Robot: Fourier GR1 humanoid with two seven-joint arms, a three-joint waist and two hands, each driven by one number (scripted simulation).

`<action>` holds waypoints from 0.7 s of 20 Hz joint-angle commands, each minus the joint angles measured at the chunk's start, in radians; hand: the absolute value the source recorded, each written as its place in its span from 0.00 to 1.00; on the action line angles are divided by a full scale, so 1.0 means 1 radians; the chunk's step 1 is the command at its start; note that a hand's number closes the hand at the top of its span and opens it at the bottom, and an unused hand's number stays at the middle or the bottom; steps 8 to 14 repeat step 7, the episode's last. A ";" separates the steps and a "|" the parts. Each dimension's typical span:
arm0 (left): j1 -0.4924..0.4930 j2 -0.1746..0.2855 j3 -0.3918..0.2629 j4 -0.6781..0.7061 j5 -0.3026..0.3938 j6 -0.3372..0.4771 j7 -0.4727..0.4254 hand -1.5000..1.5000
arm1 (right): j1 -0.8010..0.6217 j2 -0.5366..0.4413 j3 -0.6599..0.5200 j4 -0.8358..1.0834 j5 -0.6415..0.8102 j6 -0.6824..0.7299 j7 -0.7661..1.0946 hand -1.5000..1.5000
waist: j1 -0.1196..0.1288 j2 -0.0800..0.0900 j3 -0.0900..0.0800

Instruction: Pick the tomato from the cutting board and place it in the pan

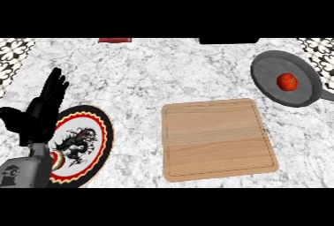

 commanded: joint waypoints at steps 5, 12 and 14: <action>-0.044 0.008 0.027 0.015 0.012 0.006 0.022 0.50 | 0.234 0.154 0.033 -0.436 -0.069 0.083 0.170 0.00 | -0.011 -0.001 -0.002; -0.013 -0.013 -0.001 0.001 -0.001 0.002 0.015 0.50 | 0.290 0.218 0.051 -0.608 -0.092 0.081 0.251 0.00 | 0.007 0.004 0.000; -0.013 -0.013 -0.001 0.001 -0.001 0.002 0.015 0.50 | 0.290 0.218 0.051 -0.608 -0.092 0.081 0.251 0.00 | 0.007 0.004 0.000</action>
